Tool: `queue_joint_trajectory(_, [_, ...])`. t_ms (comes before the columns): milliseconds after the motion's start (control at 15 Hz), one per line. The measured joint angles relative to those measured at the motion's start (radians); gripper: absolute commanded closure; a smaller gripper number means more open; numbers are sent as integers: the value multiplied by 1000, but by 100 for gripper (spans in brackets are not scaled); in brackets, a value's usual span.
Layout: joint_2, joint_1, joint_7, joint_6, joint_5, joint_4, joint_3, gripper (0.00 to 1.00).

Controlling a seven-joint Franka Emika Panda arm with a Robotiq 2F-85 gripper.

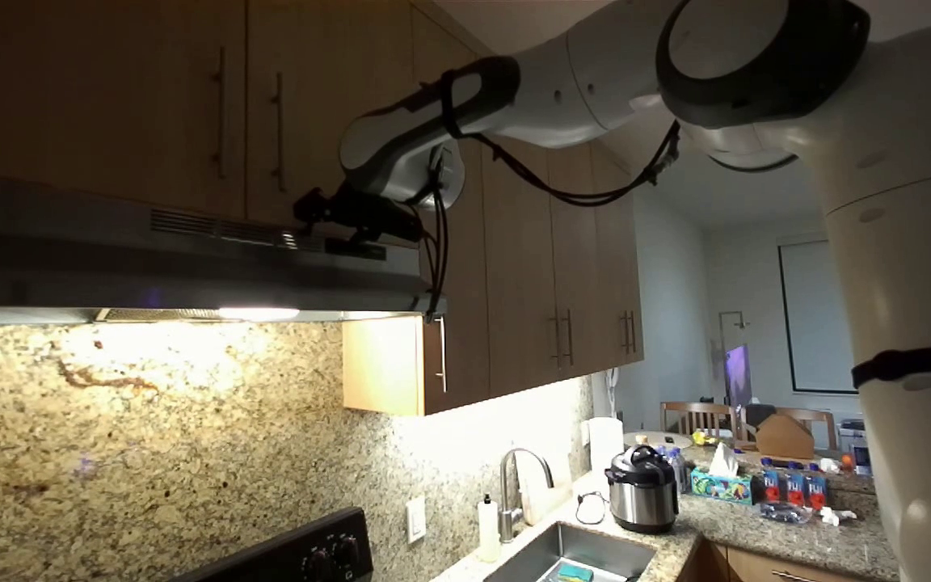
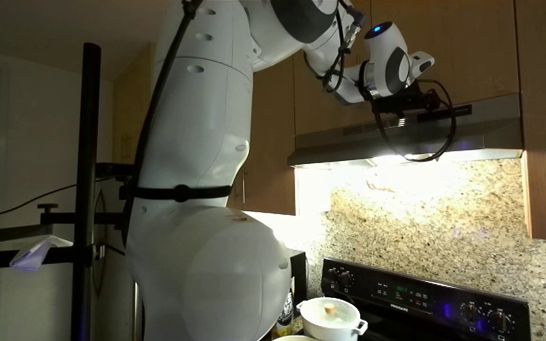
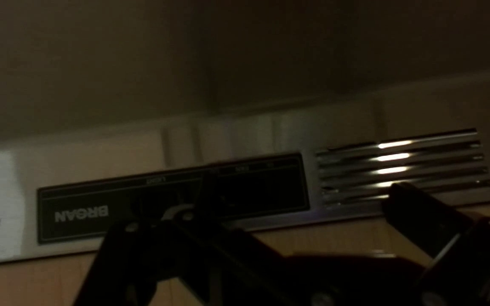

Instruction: Push the switch on the black part of the oven filter to the left

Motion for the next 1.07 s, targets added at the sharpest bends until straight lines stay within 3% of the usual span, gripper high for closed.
queue_joint_trajectory(333, [-2,3,11,0,-69,-5,-1,0])
queue_joint_trajectory(800, [-6,7,11,-11,-63,-5,0,0])
queue_joint_trajectory(1067, [-13,76,11,-60,-5,-5,57,0])
